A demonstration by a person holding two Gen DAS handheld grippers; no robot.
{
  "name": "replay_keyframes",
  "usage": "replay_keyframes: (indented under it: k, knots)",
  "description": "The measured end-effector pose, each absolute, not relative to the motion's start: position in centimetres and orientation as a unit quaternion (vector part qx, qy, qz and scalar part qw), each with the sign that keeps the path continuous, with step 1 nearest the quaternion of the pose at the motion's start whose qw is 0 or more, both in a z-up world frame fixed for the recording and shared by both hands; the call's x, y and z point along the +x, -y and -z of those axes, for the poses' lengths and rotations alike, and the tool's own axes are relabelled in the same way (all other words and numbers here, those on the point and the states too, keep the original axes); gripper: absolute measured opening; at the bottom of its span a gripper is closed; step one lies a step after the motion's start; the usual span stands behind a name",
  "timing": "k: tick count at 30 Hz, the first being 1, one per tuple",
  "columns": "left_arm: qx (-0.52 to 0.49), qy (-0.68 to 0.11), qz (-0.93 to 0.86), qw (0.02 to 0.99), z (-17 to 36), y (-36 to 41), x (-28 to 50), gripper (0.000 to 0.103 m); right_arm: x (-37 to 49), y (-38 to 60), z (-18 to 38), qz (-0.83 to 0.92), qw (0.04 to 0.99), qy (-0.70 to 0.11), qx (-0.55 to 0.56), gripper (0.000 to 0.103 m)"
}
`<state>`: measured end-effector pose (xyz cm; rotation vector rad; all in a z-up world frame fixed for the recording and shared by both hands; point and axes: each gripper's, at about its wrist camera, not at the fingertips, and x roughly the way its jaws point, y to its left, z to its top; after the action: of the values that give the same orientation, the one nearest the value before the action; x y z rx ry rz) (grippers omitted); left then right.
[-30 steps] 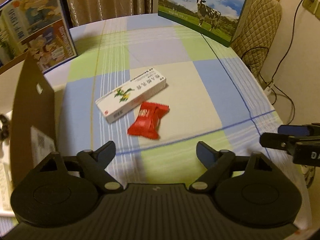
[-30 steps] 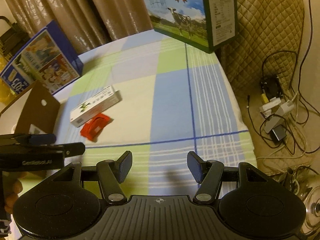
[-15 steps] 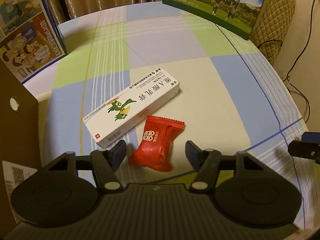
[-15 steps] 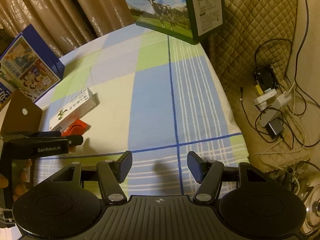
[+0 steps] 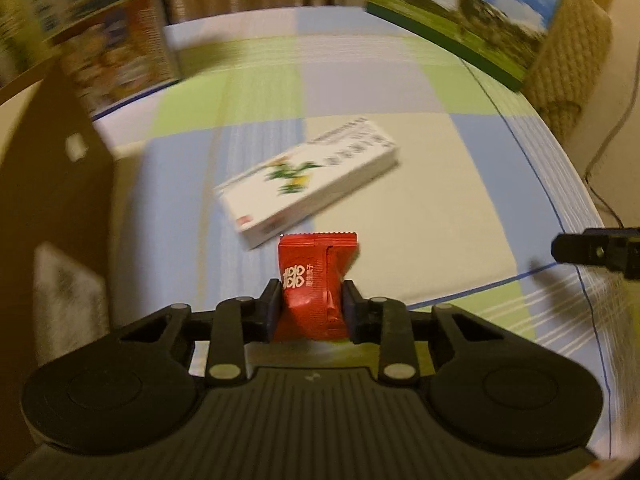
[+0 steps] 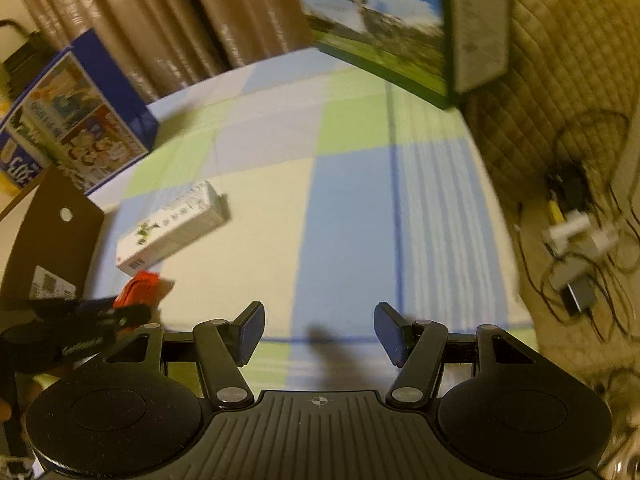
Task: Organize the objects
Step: 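Grasp the red candy packet with the left tool, then grasp the white ointment box with the right tool while the left tool holds the packet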
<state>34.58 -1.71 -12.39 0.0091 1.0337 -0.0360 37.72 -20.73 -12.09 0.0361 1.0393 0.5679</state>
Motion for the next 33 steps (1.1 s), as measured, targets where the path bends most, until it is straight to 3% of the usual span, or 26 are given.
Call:
replay_keyframes:
  k: [6,8,14,24,33]
  knots:
    - [-0.026,-0.478,-0.049,0.877,10.8,-1.1,33.5,0.027,40.1,17.4,11.7,-0.319,0.834,-0.450,0.000,0.055]
    - [-0.030,-0.473,-0.066,0.878,10.4,-1.6,33.6,0.027,41.1,16.1,11.7,-0.338,0.831,-0.442,-0.010,0.039]
    - [-0.043,-0.469,-0.089,0.878,10.2,-2.4,34.5,0.027,43.4,11.8,11.6,-0.389,0.825,-0.409,-0.040,0.017]
    - [-0.045,-0.474,-0.101,0.873,10.5,-2.9,35.5,0.027,45.5,6.2,13.6,-0.438,0.795,-0.412,-0.081,0.016]
    - [-0.050,-0.477,-0.100,0.872,11.0,-3.0,36.0,0.027,44.9,6.8,14.5,-0.451,0.760,-0.456,-0.101,0.016]
